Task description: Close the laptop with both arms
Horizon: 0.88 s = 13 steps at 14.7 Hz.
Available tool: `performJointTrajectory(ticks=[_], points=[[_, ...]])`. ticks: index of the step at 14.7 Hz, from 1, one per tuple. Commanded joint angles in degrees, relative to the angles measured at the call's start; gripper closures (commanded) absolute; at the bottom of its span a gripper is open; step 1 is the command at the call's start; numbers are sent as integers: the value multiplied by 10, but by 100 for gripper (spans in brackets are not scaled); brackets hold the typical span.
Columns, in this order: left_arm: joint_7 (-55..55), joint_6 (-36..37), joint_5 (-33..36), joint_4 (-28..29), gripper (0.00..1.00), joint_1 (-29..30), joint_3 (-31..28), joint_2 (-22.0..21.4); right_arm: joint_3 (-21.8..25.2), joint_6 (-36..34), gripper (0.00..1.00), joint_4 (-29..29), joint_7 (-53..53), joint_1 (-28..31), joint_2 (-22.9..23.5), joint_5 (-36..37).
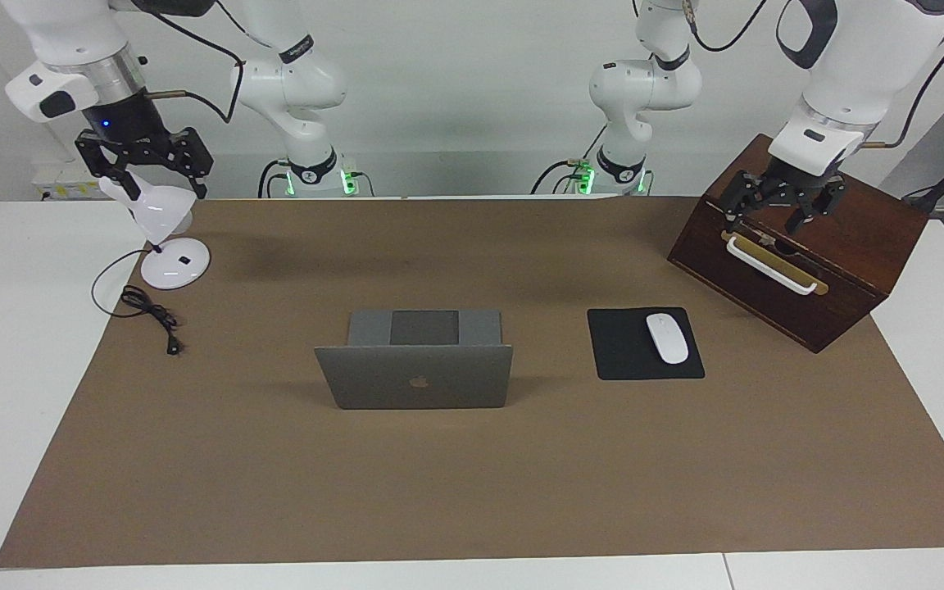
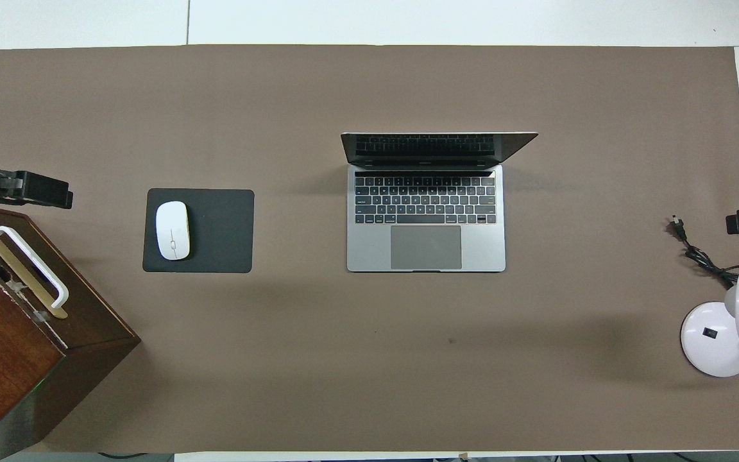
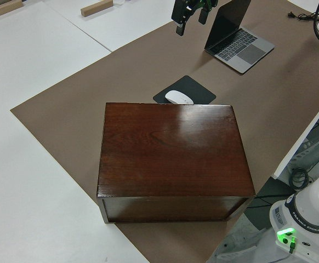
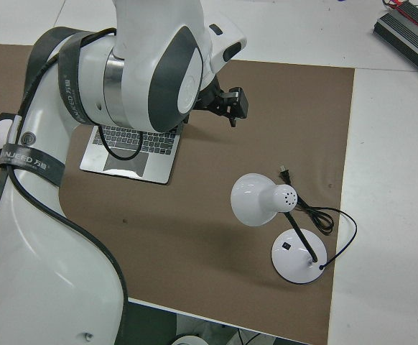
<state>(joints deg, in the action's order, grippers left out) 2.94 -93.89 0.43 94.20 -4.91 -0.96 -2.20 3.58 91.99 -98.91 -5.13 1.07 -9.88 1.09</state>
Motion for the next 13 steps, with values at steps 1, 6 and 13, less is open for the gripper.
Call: performJointTrajectory(ticks=[1, 6, 13], points=[[-29, -9, 8, 18, 0, 2, 1, -17, -1, 3, 0, -1, 11, 2, -1, -15], [-33, -9, 8, 19, 0, 1, 1, -17, 0, 3, 0, -1, 26, 5, -3, -28], [-34, -9, 8, 19, 0, 1, 1, -17, -2, 73, 1, 20, 28, 2, 26, -26]])
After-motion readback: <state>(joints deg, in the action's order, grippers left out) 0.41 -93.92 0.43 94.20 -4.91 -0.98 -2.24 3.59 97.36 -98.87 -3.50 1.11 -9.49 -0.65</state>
